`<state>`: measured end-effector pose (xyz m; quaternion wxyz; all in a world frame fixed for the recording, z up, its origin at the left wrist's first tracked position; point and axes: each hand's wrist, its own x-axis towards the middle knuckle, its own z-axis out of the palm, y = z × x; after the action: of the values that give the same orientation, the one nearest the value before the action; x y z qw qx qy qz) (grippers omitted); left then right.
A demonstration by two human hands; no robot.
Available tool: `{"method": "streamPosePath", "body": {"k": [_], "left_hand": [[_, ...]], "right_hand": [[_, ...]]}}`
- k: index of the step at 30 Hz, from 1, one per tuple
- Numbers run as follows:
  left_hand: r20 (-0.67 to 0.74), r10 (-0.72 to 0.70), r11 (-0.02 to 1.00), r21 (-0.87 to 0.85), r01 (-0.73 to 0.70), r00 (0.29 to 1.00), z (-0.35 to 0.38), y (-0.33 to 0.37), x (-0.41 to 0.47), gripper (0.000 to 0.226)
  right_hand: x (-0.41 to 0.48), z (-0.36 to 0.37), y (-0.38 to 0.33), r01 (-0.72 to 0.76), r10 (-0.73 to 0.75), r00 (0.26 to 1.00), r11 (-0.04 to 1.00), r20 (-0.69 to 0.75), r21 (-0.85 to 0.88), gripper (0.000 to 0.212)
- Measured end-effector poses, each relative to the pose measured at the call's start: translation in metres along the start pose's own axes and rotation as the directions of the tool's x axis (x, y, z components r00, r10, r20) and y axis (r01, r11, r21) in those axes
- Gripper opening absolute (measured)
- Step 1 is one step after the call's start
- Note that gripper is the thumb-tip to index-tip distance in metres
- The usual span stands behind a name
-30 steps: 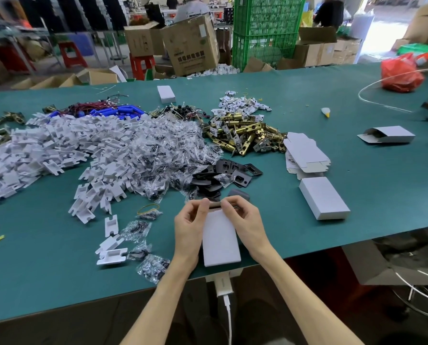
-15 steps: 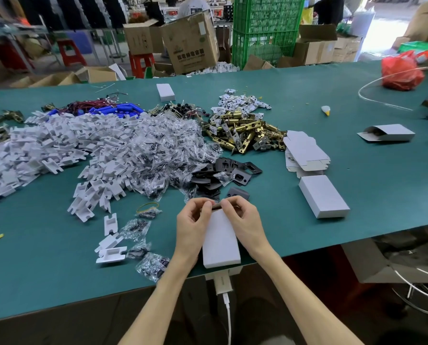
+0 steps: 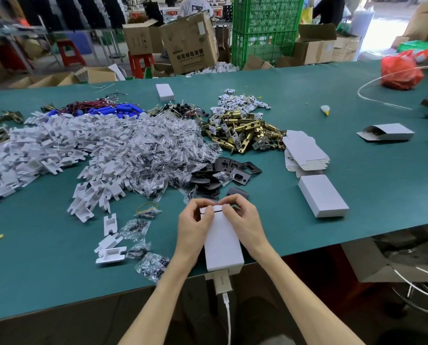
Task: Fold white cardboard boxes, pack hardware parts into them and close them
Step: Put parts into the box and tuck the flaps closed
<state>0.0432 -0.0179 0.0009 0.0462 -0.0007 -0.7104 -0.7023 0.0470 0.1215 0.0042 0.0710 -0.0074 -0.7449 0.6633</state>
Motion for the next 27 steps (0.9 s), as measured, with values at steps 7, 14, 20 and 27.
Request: {"method": "streamPosePath", "body": {"k": [7,14,20,27], "left_hand": [[0.006,-0.055,0.998,0.003,0.055,0.998,-0.003,0.003,0.003,0.016],[0.114,-0.180,0.983,-0.007,0.182,0.977,-0.015,0.011,0.014,0.018],[0.113,-0.186,0.982,-0.012,0.188,0.976,-0.019,0.012,0.018,0.019],[0.285,-0.212,0.977,0.060,0.203,0.935,-0.032,0.027,0.038,0.018]], "right_hand": [[0.000,-0.001,0.001,0.030,-0.030,0.999,0.999,0.019,0.030,0.007],[-0.002,-0.001,-0.004,-0.005,0.002,0.999,0.998,0.052,0.063,0.019],[-0.001,-0.004,-0.005,-0.036,0.024,0.994,0.993,0.110,0.110,0.035],[0.000,-0.007,-0.002,-0.078,0.073,0.997,0.979,0.033,0.188,0.024]]}}
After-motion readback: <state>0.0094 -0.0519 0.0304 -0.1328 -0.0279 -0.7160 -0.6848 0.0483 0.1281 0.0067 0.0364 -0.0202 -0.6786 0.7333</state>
